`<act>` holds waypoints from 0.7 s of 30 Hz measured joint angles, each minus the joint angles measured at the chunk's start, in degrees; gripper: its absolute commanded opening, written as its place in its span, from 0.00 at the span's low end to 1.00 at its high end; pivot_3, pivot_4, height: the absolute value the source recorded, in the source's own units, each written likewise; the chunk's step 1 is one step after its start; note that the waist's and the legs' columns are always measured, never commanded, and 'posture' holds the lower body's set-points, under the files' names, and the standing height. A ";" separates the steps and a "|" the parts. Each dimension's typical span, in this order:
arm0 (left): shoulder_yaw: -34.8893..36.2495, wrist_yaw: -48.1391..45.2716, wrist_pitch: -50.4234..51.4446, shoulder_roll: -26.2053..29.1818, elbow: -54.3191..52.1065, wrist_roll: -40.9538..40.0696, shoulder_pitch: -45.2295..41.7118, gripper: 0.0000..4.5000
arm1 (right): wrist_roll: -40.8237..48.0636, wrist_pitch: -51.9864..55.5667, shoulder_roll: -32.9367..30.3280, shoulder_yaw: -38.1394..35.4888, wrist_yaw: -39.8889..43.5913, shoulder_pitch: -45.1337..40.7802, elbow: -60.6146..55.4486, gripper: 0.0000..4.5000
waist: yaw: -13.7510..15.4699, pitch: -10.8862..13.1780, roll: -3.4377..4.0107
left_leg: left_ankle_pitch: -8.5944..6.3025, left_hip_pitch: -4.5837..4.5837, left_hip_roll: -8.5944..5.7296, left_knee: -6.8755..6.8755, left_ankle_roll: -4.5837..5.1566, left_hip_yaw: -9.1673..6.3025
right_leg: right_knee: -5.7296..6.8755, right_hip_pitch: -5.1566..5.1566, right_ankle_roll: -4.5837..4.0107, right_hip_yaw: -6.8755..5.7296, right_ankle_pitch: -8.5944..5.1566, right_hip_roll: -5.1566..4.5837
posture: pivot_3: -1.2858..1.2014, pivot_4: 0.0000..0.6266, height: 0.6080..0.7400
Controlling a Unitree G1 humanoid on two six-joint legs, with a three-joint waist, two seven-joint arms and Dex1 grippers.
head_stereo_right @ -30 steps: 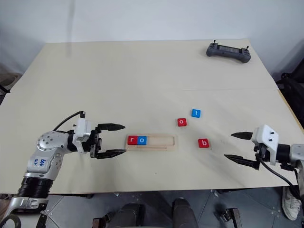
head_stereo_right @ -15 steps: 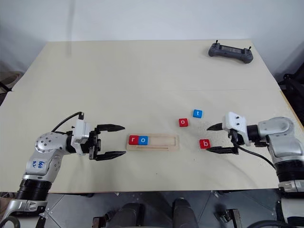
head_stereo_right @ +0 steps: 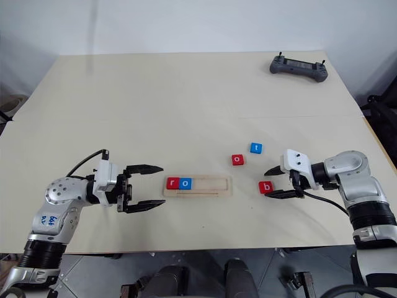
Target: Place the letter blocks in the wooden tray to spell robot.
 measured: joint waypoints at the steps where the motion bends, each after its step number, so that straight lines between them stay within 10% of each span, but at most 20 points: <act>1: 0.00 0.04 0.00 0.00 0.00 0.00 0.00 1.00 | -0.01 -0.10 0.18 0.00 -0.01 -0.01 0.03 0.51 | 0.00 0.00 0.00 | 0.00 0.00 0.00 0.00 0.00 0.00 | 0.00 0.00 0.00 0.00 0.00 0.00 | 0.52 0.24 1.00; 4: 0.00 0.17 0.00 0.00 0.00 -0.01 0.00 1.00 | 0.01 -0.72 0.83 0.00 0.00 -0.01 0.04 0.32 | -0.03 0.00 0.00 | 0.00 0.00 0.00 0.00 0.00 0.00 | 0.00 0.00 0.00 0.00 0.00 0.00 | 0.52 0.24 1.00; 21: 2.22 0.40 -1.43 1.57 0.17 0.02 3.08 1.00 | 4.19 23.20 9.38 4.91 -4.87 -5.53 -22.69 0.32 | -0.05 0.03 0.06 | -0.02 -0.06 0.04 -0.01 -0.06 -0.03 | 0.01 -0.09 -0.01 0.01 0.00 -0.02 | 0.52 0.24 1.00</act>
